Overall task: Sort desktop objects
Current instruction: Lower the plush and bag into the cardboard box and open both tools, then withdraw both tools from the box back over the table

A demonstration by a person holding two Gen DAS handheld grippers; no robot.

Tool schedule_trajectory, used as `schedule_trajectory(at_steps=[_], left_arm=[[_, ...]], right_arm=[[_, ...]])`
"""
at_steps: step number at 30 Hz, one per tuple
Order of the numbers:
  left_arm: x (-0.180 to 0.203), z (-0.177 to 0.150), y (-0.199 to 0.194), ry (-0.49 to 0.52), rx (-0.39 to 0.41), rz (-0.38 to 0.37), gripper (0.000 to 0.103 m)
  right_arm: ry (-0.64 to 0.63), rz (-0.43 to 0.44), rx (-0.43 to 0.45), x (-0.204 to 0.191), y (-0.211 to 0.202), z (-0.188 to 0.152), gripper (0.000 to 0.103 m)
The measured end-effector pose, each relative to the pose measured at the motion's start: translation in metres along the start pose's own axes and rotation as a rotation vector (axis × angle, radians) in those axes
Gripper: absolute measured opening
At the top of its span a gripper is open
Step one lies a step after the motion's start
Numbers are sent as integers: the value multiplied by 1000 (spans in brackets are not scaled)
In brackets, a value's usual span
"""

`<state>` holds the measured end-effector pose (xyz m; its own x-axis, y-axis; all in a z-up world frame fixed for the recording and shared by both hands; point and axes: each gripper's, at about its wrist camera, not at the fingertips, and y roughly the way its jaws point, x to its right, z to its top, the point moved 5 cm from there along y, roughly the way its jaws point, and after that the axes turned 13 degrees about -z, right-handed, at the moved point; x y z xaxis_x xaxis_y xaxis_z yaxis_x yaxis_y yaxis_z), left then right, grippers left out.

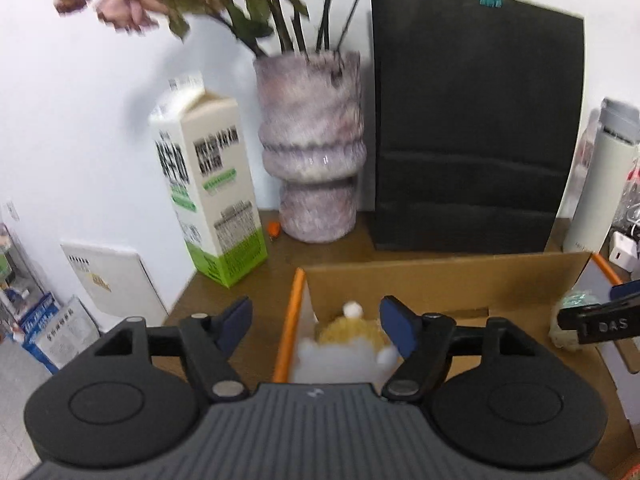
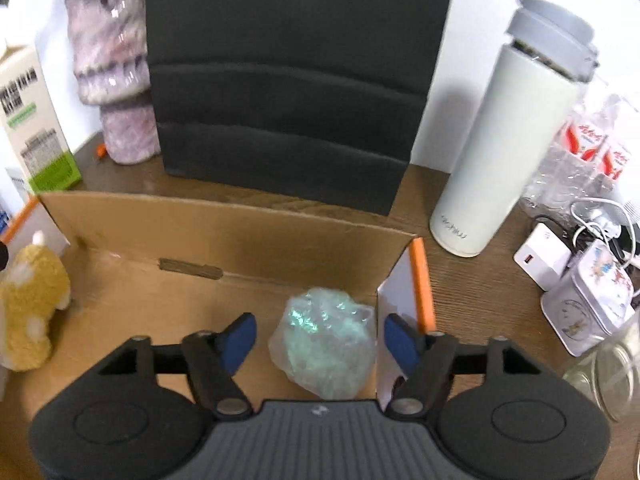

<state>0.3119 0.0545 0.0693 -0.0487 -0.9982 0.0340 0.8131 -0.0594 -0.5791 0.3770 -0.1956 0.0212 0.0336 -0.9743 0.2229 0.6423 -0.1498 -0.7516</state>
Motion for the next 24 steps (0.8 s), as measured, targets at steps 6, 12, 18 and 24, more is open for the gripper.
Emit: schedule_trajectory(at_steps=[6,12,18,24], left_arm=[[-3,12,-48,17,12,-38,84],[-2,-6,-101,10,8,-98,97],[-1,-75,-174,-78,120,-155,103],[13,-158,-209,-118,121,-149,103]], right_arm=[[-18,-10,74,16,-57,-7,80],[20,82,115,29,-108,-42,84],[48,140,174,31,-157,-107,85],[109,204,204,21,-189,-191,88]])
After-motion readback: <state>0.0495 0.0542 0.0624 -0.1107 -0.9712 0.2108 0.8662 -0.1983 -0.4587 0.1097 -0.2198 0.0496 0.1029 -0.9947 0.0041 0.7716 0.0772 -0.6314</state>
